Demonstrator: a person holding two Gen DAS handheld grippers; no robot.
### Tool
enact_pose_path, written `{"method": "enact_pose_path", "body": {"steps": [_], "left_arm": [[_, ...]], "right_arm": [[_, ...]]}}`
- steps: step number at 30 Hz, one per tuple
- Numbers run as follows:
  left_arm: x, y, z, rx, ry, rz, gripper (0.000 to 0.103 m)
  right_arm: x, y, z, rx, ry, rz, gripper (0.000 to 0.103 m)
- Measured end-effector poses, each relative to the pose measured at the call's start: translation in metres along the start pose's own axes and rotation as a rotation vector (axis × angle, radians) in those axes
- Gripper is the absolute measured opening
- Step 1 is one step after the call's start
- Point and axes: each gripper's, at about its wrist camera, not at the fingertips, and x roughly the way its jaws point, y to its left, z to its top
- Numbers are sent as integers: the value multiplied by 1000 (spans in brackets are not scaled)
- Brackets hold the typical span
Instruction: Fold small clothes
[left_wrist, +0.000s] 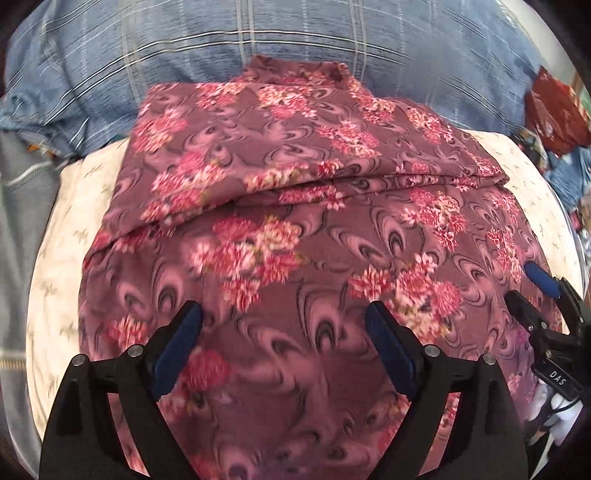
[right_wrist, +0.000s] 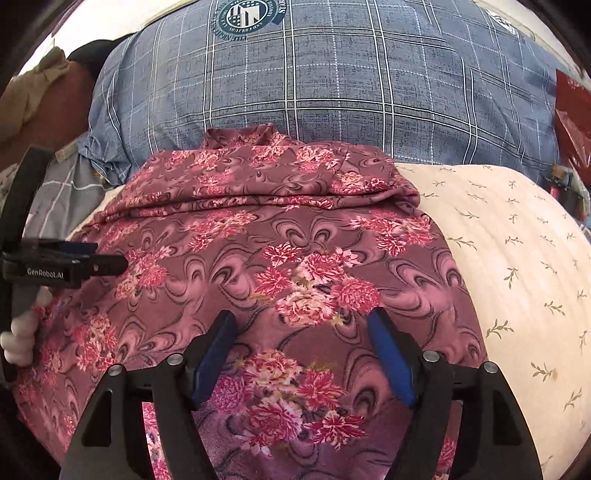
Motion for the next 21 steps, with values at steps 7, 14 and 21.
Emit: {"method": "enact_pose_path", "body": {"steps": [7,14,21], "left_arm": [[-40,24,-46,-59,99,-12,90],[-94,93,-105,-157,130,-2,90],[-96,98,-168,-180,248,-50,90]], "right_arm": [[-4,1,0,5,20,-15,76],[-50,-28,-29,146,77,34,75],[-98,-84,-81,214,130,-87,75]]}}
